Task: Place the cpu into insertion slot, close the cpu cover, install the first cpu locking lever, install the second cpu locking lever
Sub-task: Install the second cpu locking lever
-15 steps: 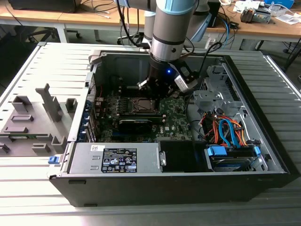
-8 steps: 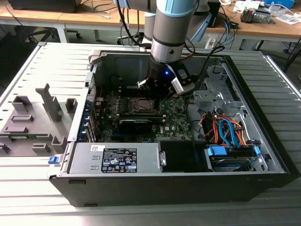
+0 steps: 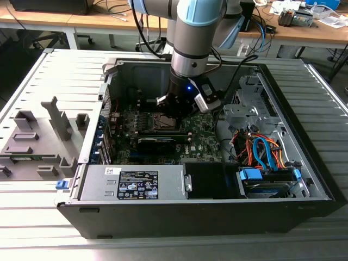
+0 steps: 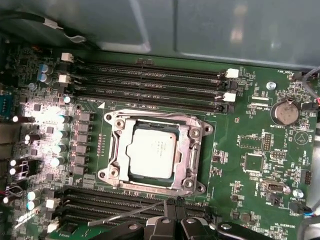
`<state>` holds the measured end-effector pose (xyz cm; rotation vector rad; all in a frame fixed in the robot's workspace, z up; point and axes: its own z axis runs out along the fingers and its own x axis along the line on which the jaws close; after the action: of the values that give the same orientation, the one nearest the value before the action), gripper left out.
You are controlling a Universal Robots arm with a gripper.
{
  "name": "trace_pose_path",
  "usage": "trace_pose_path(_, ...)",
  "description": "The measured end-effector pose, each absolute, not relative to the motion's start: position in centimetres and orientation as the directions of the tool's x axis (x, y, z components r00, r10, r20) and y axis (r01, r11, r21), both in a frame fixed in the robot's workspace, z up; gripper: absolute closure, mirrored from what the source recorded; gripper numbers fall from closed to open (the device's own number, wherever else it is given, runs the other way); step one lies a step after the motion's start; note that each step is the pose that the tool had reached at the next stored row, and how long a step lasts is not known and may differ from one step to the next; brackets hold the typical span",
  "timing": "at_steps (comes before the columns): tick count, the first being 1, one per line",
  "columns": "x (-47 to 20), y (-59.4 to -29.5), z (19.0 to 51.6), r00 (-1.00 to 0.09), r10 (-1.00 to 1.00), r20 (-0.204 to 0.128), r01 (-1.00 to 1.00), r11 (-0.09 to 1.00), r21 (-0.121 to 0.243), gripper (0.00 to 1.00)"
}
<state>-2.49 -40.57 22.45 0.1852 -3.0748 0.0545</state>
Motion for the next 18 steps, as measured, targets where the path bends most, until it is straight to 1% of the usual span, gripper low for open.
trace_pose_path(10, -4.6, -41.0, 22.2, -0.991, -0.120, 0.060, -0.122, 0.992, -0.028, 0.89)
trace_pose_path(18, -7.5, -41.2, 22.2, -0.991, -0.122, 0.055, -0.123, 0.992, -0.013, 0.89)
